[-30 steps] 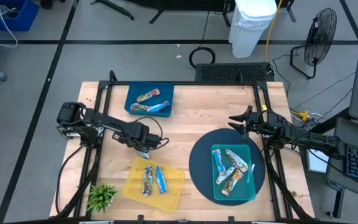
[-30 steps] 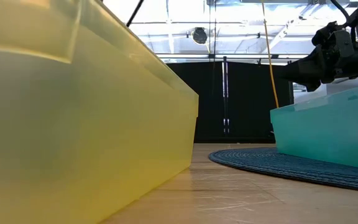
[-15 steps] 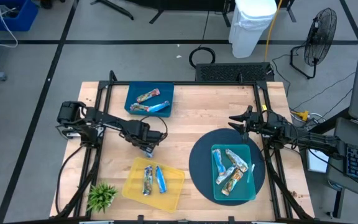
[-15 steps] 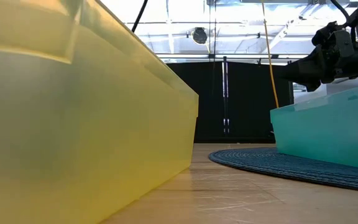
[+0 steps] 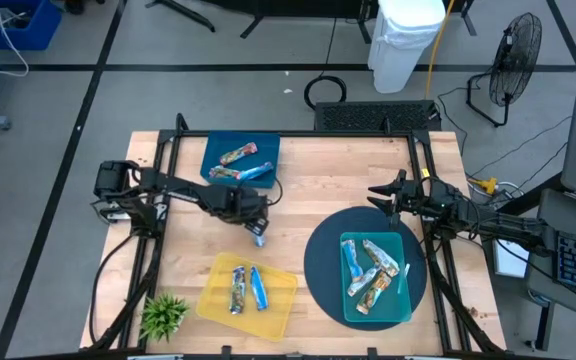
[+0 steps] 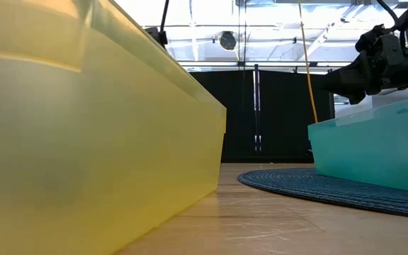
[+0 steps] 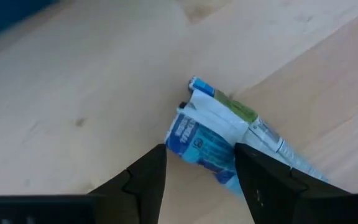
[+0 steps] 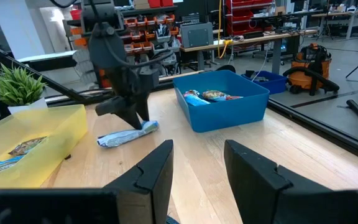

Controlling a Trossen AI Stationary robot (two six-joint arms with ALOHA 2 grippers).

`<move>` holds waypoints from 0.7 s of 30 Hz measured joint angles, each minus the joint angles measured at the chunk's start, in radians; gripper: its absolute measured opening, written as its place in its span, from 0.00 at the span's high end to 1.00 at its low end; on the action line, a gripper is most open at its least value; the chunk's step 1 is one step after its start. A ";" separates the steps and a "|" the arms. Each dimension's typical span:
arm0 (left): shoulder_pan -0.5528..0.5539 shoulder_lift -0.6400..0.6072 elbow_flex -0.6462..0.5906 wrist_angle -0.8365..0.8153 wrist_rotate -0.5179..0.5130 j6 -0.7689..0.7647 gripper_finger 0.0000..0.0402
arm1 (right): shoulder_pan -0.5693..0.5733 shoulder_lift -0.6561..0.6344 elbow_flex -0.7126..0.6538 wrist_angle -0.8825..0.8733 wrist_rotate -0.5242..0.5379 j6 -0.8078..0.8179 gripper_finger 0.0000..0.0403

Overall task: Pick and place Granola Bars by type
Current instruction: Put the blue granola bar into the yellow bin

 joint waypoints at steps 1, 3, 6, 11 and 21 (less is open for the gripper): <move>0.004 0.000 0.000 0.015 -0.002 0.009 0.53 | 0.000 0.000 0.000 0.000 0.000 0.000 0.67; 0.012 0.000 0.000 0.039 0.000 0.016 0.54 | 0.000 0.000 0.000 0.000 0.000 0.000 0.67; 0.017 0.000 0.000 0.069 0.004 0.014 0.56 | 0.000 0.000 0.000 0.000 0.000 0.000 0.67; 0.016 0.000 0.000 0.131 -0.001 0.014 0.56 | 0.000 0.000 0.000 0.000 0.000 0.000 0.67; 0.012 0.001 0.000 0.204 -0.002 0.025 0.56 | 0.000 0.000 0.000 0.000 0.000 0.000 0.67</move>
